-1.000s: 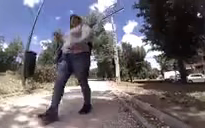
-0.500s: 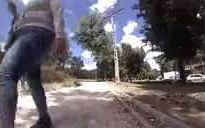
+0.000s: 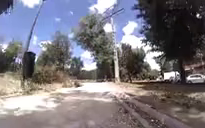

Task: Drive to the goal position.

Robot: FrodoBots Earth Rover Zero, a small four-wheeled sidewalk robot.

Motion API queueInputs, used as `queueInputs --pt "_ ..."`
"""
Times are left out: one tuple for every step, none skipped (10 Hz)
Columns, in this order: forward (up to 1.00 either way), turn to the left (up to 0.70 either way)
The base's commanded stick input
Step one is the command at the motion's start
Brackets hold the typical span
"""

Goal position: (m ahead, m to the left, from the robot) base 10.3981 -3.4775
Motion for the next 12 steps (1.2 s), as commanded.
queueInputs --pt "0.7 0.22" --pt "0.7 0.35" --pt "0.7 0.34" --pt "0.7 0.16" --pt "0.7 0.0" --pt "0.7 0.0" --pt "0.7 0.0" --pt "0.7 0.0" --pt "0.7 0.0" --pt "0.7 0.0" --pt "0.7 0.0" --pt "0.7 0.0"
